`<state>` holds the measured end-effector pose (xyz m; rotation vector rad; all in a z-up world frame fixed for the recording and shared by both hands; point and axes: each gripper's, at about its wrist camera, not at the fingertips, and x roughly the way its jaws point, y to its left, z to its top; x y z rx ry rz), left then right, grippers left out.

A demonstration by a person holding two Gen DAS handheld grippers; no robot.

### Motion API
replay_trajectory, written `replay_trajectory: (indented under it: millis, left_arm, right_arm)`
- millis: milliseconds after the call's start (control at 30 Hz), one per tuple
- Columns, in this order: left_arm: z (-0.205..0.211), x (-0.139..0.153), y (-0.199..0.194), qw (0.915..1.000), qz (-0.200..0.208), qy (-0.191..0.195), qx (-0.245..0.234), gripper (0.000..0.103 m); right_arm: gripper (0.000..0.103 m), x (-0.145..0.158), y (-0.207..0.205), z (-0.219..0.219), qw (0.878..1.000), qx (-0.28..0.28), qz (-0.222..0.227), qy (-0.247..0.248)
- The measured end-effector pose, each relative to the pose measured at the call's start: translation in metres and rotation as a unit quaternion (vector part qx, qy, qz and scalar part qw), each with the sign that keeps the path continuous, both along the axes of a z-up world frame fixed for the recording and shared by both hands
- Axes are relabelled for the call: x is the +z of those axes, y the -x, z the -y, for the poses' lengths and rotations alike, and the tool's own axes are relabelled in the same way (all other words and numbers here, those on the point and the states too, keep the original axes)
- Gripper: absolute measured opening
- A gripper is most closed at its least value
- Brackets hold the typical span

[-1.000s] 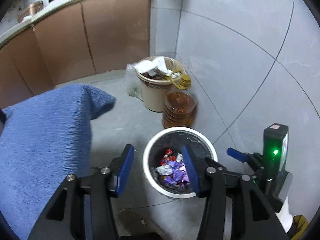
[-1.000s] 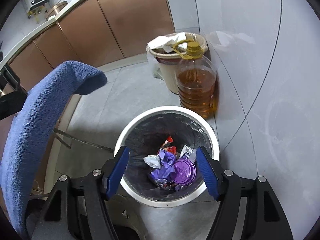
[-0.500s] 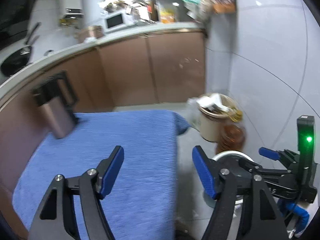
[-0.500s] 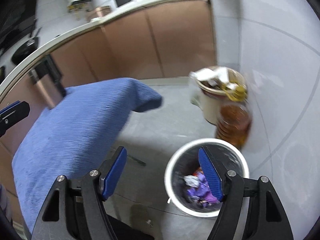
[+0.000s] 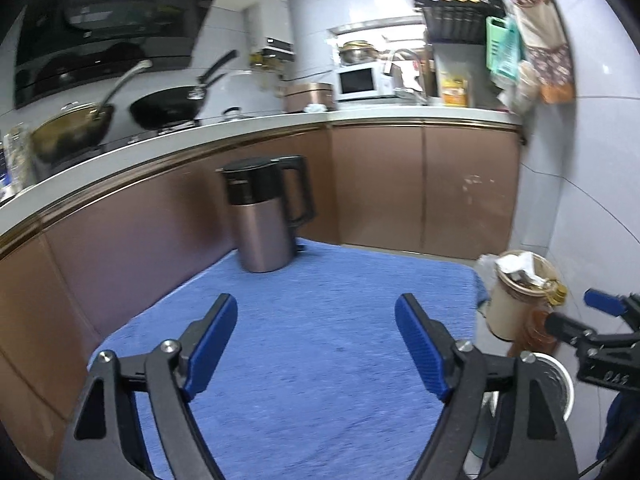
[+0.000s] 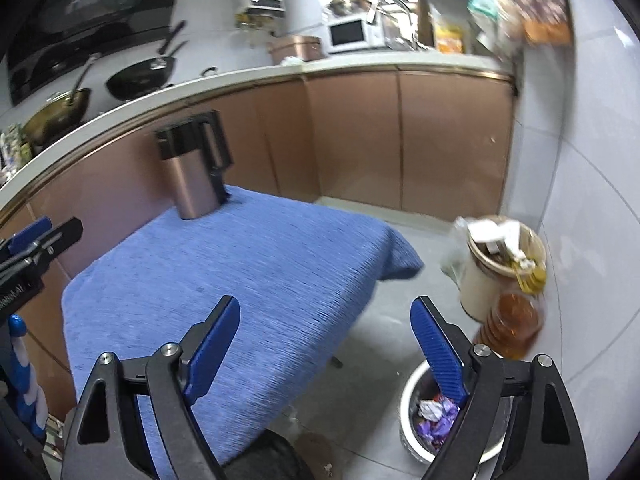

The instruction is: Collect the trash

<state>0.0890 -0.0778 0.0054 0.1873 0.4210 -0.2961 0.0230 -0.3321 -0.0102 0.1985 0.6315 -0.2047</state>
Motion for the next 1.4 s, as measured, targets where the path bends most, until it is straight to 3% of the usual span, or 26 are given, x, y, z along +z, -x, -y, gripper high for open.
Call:
replay_trajectory:
  millis: [267, 567, 767, 1033, 1400]
  left_arm:
    - [-0.07, 0.001, 0.005, 0.9977, 0.01, 0.034, 0.057, 0.086]
    - [-0.14, 0.005, 0.005, 0.9915, 0.022, 0.055, 0.116, 0.087]
    - [-0.172, 0.007, 0.008, 0.9862, 0.028, 0.06, 0.152, 0.095]
    - [-0.183, 0.005, 0.008, 0.9851, 0.026, 0.06, 0.159, 0.096]
    - [-0.172, 0.015, 0.009, 0.9846, 0.037, 0.063, 0.159, 0.096]
  right_arm:
    - [0.103, 0.033, -0.006, -0.049, 0.999, 0.015, 0.026, 0.04]
    - [0.103, 0.058, -0.018, -0.086, 0.997, 0.017, 0.047, 0.065]
    - [0.103, 0.062, -0.027, -0.111, 0.995, 0.035, 0.051, 0.078]
    - [0.103, 0.057, -0.031, -0.119, 0.995, 0.035, 0.046, 0.077]
    - [0.103, 0.061, -0.025, -0.091, 0.996, -0.002, 0.054, 0.076]
